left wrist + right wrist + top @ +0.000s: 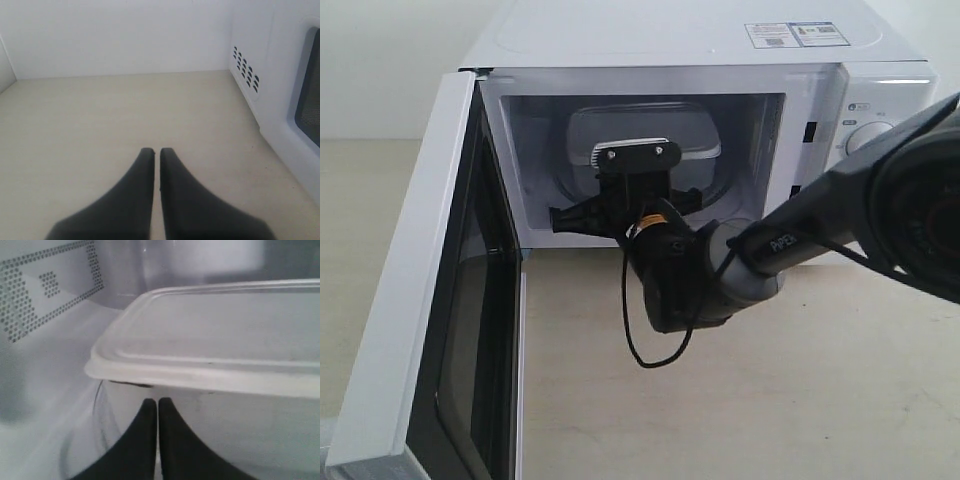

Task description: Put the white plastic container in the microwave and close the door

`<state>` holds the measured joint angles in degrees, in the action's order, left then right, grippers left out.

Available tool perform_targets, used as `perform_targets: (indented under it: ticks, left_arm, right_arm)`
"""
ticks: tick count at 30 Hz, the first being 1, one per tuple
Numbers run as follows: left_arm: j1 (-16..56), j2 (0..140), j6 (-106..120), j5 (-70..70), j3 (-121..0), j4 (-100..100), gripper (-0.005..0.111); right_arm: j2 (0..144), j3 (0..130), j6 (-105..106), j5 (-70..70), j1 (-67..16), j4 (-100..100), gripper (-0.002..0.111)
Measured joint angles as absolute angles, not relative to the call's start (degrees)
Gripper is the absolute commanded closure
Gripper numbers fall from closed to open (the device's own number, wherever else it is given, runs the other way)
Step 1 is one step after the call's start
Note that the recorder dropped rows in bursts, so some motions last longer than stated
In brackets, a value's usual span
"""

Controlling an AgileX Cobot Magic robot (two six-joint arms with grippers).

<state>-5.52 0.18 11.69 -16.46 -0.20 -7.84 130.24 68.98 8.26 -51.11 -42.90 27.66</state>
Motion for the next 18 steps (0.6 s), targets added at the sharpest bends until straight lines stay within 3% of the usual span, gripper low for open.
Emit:
perform_targets:
  ticks: [11, 18]
  left_arm:
    - [-5.52, 0.18, 11.69, -16.46, -0.20, -7.84, 0.102]
    - [-5.52, 0.18, 11.69, -16.46, -0.20, -7.84, 0.102]
  right_arm:
    - [130.90, 72.37, 8.91, -45.29, -40.00, 29.27, 0.108]
    - [125.44, 62.11, 7.89, -51.11, -42.28, 30.49, 0.108]
